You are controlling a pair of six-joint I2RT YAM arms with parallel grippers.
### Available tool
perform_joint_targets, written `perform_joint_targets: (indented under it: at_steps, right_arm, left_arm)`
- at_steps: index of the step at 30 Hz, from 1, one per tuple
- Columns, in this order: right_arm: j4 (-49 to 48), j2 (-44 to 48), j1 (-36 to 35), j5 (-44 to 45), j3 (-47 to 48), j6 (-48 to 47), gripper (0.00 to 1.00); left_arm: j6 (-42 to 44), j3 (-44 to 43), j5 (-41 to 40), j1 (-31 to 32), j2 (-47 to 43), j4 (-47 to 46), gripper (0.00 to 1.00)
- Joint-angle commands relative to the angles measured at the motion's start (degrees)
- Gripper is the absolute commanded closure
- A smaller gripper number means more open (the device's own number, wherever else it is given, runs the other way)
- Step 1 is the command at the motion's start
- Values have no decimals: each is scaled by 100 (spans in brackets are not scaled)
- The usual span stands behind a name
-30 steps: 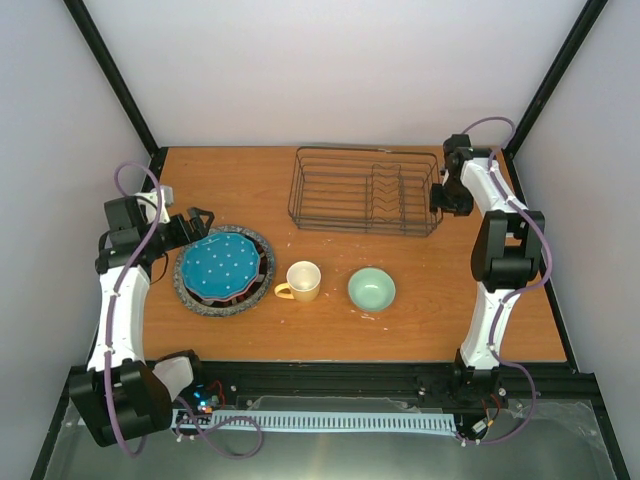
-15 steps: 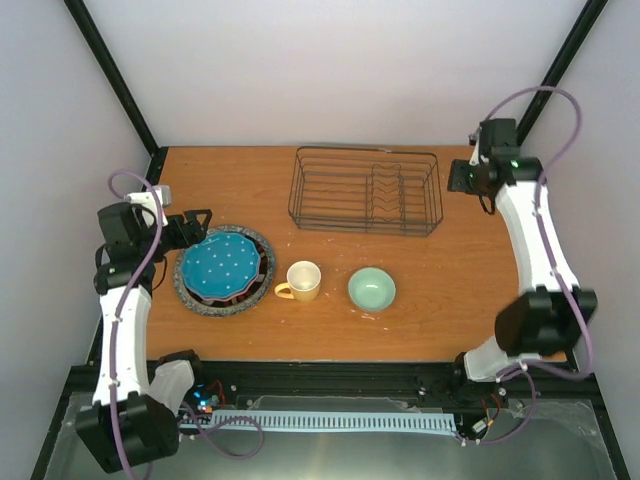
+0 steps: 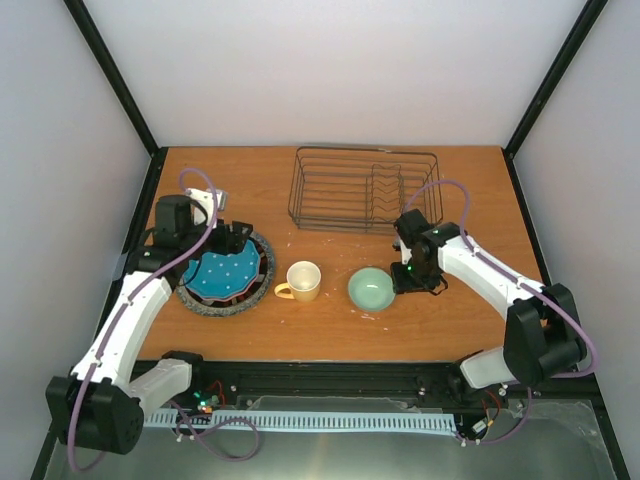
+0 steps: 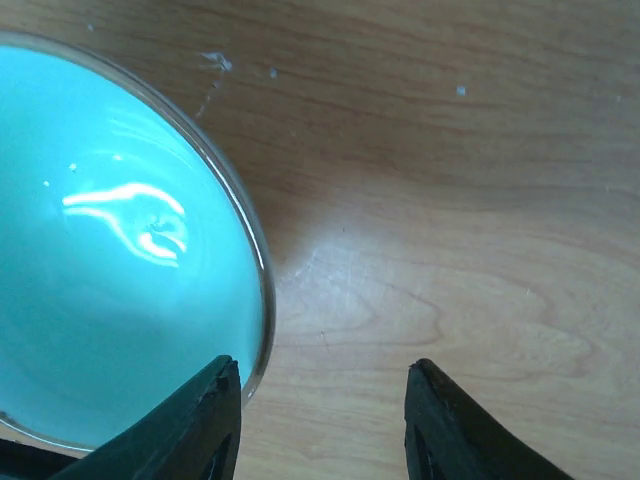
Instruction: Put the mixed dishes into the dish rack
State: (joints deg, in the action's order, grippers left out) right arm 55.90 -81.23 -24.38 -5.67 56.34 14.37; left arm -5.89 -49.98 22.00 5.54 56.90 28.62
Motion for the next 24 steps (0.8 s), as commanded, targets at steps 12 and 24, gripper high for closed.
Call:
perform_joint_targets:
  at_steps: [12, 24]
  right_arm:
    - [-307, -485, -203, -203, 141, 465, 52]
    - [-857, -893, -254, -662, -264, 436, 91]
  left_arm:
    - [35, -356, -1149, 501, 232, -5, 14]
    - [-39, -86, -1027, 501, 266, -287, 14]
